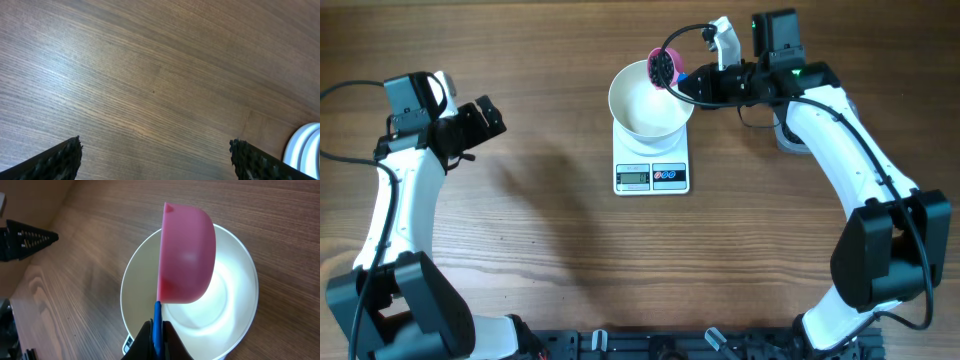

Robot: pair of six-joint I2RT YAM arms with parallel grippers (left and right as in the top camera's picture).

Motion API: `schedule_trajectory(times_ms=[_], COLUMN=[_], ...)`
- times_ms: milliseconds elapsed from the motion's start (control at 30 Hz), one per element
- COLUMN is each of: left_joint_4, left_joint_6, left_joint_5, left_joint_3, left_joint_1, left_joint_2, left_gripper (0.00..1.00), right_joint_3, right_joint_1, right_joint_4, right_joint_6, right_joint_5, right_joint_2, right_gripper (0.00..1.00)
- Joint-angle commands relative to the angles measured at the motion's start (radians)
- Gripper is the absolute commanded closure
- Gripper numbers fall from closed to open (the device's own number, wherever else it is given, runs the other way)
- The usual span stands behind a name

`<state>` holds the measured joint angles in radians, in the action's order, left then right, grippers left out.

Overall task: Scoop item into bowl and weigh 150g on scale
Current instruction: 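Move the left gripper toward the scale display and hold there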

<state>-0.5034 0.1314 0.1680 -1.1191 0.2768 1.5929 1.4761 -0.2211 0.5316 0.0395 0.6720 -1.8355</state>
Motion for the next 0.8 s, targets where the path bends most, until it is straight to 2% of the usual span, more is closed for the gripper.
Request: schedule_trajectory(times_ms=[0,567,600,667,700,733,767], left_joint_4=[0.016,0.023,0.024,0.009,-0.013,-0.041,-0.074], left_joint_6=[-0.019,-0.019,-0.012,-0.01,-0.043,-0.13,-0.181], left_joint_5=[-0.002,-0.001,0.023,0.23,0.377,0.506,0.549], left_joint_3=[-0.001,-0.001,-0.001,-0.002,-0.002,-0.002,-0.002], left_joint_1=[0.0,0.0,0.0,0.0,0.0,-0.008,-0.025], left_joint_2=[-0.022,-0.022,-0.022,-0.024,-0.032,-0.042,-0.054], left_gripper=[0.0,0.0,0.0,0.0,0.0,0.0,0.0], right_joint_3=[0.027,0.027,0.027,0.027,0.027,0.027,0.027], right_joint_1=[-0.003,-0.003,-0.003,-0.003,-0.003,-0.003,-0.003], right_joint_4=[-0.005,-0.006,-0.006,-0.006,-0.006,-0.002,0.0], right_joint_6=[-0.011,-0.011,-0.012,-0.013,-0.013,-0.013,-0.013], right_joint_5=[0.002,0.002,0.002,0.002,0.002,0.002,0.002], right_joint_2=[0.035,0.035,0.035,0.035,0.035,0.035,0.035], right_gripper=[0.96,0.96,0.96,0.96,0.96,0.96,0.96])
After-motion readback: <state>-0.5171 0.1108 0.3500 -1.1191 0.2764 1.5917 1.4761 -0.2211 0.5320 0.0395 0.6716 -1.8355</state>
